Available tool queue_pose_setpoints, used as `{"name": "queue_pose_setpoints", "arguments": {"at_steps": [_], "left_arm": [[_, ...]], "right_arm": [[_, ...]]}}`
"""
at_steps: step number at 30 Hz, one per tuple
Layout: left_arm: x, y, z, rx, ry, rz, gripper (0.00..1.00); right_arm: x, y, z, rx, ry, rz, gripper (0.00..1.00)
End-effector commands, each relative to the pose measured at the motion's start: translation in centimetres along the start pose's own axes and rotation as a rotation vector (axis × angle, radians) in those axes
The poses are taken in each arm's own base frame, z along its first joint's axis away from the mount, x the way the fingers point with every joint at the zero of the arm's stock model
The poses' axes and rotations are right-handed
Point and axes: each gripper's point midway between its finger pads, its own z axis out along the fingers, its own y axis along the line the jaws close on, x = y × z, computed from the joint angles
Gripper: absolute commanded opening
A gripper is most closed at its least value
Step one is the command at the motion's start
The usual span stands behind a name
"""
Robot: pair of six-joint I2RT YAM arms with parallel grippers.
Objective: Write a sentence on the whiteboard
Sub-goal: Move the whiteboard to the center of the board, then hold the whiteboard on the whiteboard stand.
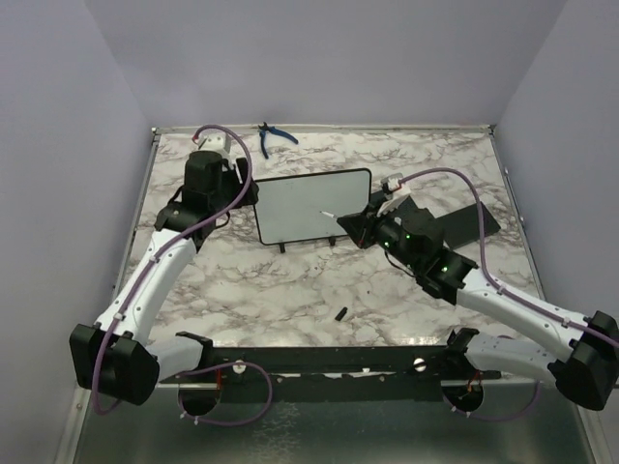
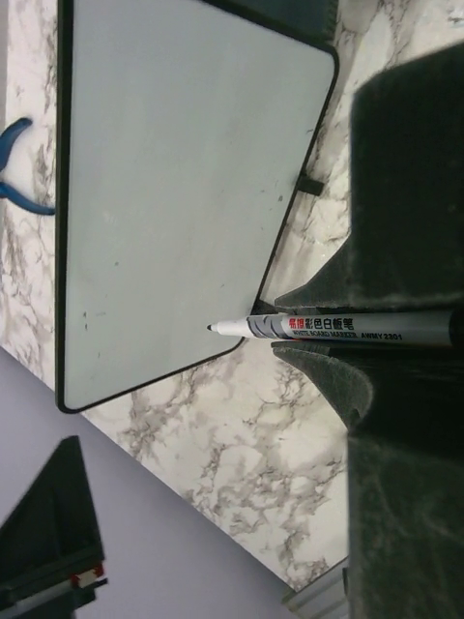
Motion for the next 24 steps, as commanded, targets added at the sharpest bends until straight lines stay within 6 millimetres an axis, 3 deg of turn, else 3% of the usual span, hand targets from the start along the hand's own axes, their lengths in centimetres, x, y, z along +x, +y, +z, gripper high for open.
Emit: {"name": "queue_pose_setpoints", "arguments": {"at_steps": [1, 5, 12, 17, 24], "left_arm": [[-3.7, -0.1, 0.6, 0.122, -0.06, -0.001, 0.66], [-5.7, -0.4, 1.4, 0.192, -0.156, -0.06, 0.66], [-6.0, 0.6, 2.7, 0.219, -0.182, -0.072, 0.66], [-4.5, 0.3, 3.0, 0.241, -0.14, -0.071, 0.65], [-3.5, -0.1, 3.6, 0.268, -0.107, -0.106, 0.59]], "right_arm": [[-2.6, 2.5, 2.0, -0.012, -0.089, -0.045, 0.0], [-2.3, 4.2, 4.4, -0.026, -0.097, -0.057, 0.0], [-2.3, 6.8, 9.2, -0.078, -0.097, -0.068, 0.0], [-1.6, 8.0, 11.9, -0.109, -0.076, -0.081, 0.0], [-0.4, 8.8, 14.0, -0.134, -0.039, -0.106, 0.0]]}}
